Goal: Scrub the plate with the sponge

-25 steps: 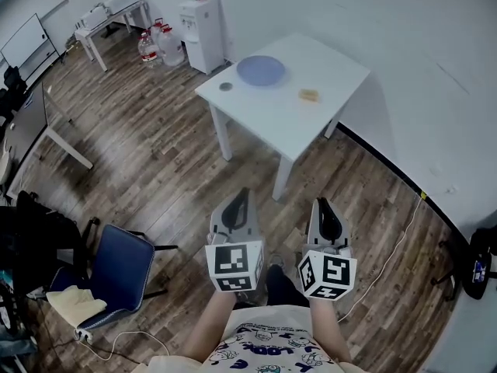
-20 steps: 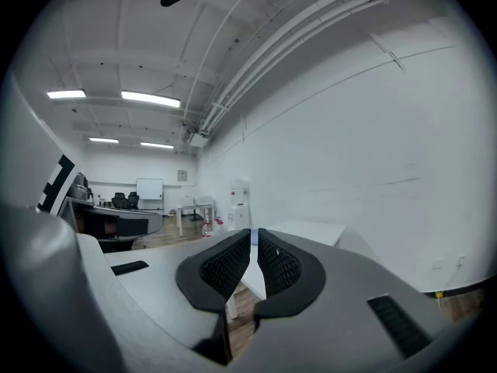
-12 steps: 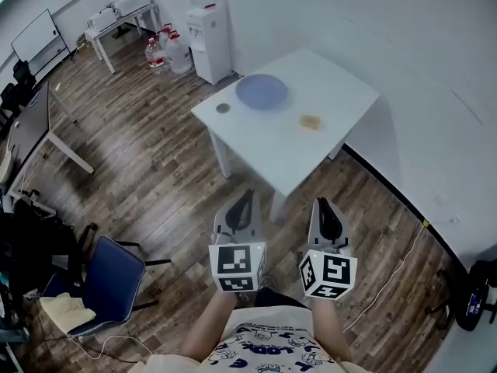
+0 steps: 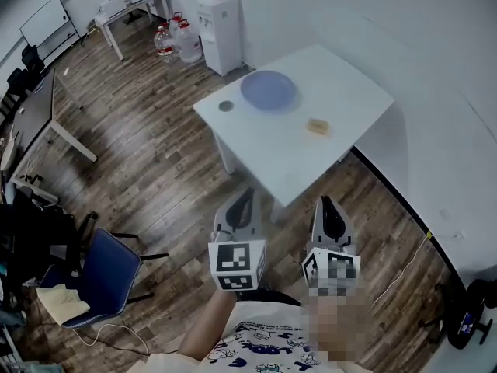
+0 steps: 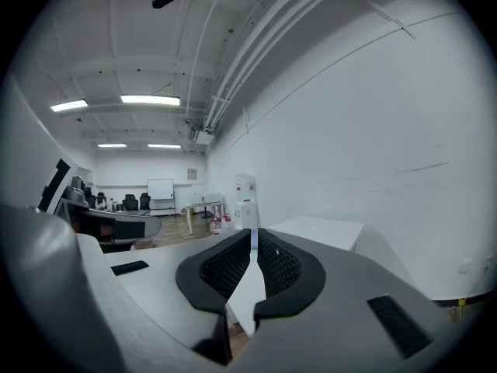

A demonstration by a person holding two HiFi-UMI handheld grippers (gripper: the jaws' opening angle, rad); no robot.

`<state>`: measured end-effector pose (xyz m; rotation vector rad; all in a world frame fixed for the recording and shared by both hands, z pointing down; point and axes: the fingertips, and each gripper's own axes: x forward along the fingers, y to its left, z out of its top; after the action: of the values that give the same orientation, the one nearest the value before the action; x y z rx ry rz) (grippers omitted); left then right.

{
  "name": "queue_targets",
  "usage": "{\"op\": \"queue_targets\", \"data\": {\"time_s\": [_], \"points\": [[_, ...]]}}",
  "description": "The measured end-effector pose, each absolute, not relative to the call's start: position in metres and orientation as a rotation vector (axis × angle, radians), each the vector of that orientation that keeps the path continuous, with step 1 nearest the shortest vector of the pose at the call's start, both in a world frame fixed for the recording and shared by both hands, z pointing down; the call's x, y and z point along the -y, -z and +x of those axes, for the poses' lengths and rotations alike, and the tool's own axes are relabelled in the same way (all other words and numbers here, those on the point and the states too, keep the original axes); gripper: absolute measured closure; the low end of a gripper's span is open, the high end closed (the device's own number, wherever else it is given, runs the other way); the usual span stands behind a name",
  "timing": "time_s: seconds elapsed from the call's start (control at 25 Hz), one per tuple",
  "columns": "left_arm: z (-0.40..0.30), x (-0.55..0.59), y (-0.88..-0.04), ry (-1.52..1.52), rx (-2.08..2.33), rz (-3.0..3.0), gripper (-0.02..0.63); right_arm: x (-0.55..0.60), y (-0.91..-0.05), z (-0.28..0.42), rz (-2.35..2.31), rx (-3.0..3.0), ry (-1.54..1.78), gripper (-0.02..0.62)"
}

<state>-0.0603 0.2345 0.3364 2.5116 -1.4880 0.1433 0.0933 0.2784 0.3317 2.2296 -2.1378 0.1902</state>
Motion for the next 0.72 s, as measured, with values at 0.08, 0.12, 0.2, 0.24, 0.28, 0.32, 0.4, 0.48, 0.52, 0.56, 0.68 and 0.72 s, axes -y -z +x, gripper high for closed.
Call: {"op": "queue_targets", "data": {"time_s": [0.08, 0.12, 0.2, 0.24, 0.28, 0.32, 0.4, 0.48, 0.52, 0.56, 0.68, 0.72], "points": [[-0.063, -0.227, -0.341, -0.149, 1.499, 2.491, 0.586, -0.27, -0.335, 0.092, 2.213, 2.145, -0.19, 0.554], [-0.064, -0.223, -0.344, -0.154, 1.503, 2.481, 0.586, -0.266, -0.337, 0.092, 2.206, 2.148, -0.192, 0.554], [-0.064, -0.215, -0.348, -0.165, 1.5, 2.473, 0.586, -0.256, -0.342, 0.091, 2.2, 2.149, -0.205, 0.554], [-0.063, -0.21, -0.349, -0.166, 1.495, 2.473, 0.586, -0.252, -0.343, 0.092, 2.201, 2.147, -0.209, 0.554], [-0.061, -0.205, -0.349, -0.164, 1.492, 2.476, 0.586, -0.247, -0.344, 0.092, 2.203, 2.144, -0.208, 0.554], [-0.059, -0.199, -0.35, -0.162, 1.49, 2.482, 0.586, -0.242, -0.344, 0.093, 2.206, 2.141, -0.202, 0.554], [-0.054, -0.184, -0.35, -0.156, 1.484, 2.494, 0.586, -0.229, -0.343, 0.098, 2.216, 2.134, -0.188, 0.554], [-0.047, -0.167, -0.349, -0.142, 1.47, 2.505, 0.586, -0.214, -0.342, 0.105, 2.228, 2.123, -0.182, 0.554], [-0.043, -0.159, -0.348, -0.134, 1.46, 2.51, 0.586, -0.206, -0.343, 0.109, 2.234, 2.117, -0.183, 0.554], [-0.04, -0.15, -0.348, -0.13, 1.452, 2.515, 0.586, -0.198, -0.344, 0.112, 2.241, 2.111, -0.186, 0.554], [-0.035, -0.122, -0.349, -0.131, 1.435, 2.528, 0.586, -0.172, -0.345, 0.118, 2.26, 2.092, -0.191, 0.554], [-0.034, -0.111, -0.349, -0.132, 1.429, 2.53, 0.586, -0.163, -0.345, 0.12, 2.266, 2.084, -0.19, 0.552]]}}
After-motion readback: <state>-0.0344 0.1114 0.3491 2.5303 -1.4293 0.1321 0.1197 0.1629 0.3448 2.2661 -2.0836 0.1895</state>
